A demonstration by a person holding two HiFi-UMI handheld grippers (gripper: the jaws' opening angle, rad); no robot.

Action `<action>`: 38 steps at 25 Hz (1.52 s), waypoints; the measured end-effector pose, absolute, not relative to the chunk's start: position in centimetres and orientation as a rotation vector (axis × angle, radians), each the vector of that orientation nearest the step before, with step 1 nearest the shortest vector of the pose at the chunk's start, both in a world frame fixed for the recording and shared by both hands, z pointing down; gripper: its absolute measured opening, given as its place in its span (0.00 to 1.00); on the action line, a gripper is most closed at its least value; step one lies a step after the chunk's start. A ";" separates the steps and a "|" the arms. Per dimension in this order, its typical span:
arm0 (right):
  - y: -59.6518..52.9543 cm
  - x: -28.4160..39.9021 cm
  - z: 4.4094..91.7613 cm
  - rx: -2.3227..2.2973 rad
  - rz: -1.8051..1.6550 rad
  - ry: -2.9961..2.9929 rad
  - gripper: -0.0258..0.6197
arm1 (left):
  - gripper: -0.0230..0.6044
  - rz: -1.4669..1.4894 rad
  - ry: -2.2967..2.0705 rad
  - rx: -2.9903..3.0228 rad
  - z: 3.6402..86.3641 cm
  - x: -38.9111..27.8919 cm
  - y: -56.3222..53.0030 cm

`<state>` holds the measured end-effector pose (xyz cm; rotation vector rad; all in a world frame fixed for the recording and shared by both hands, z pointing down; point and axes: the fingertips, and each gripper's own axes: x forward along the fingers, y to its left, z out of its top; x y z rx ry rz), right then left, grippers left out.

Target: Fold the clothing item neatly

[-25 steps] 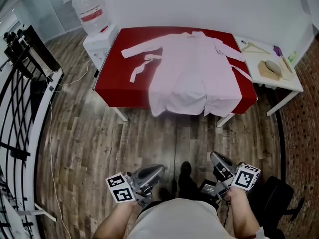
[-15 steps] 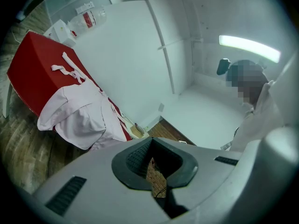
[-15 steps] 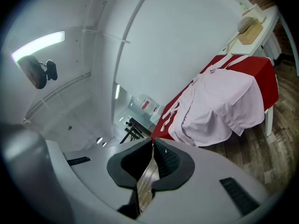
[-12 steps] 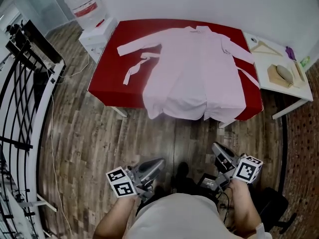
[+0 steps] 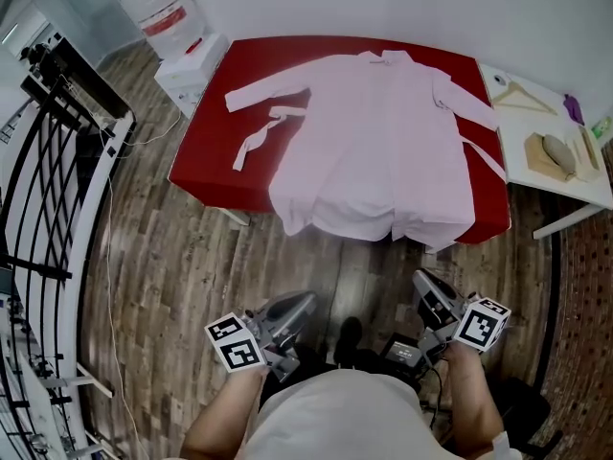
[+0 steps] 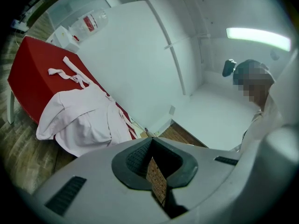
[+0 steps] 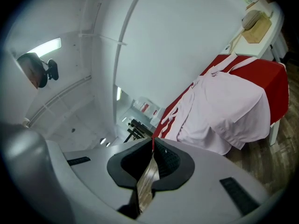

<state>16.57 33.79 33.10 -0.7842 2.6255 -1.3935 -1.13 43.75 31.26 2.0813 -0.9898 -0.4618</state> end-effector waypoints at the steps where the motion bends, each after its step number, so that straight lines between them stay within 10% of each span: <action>1: 33.5 16.6 33.1 -0.780 -1.395 2.624 0.06 | 0.03 -0.466 -0.996 2.081 31.2 -1.2 43.5; 38: 20.0 6.5 32.9 -1.076 -1.308 2.614 0.06 | 0.04 -0.225 -0.996 2.148 35.3 -14.0 25.5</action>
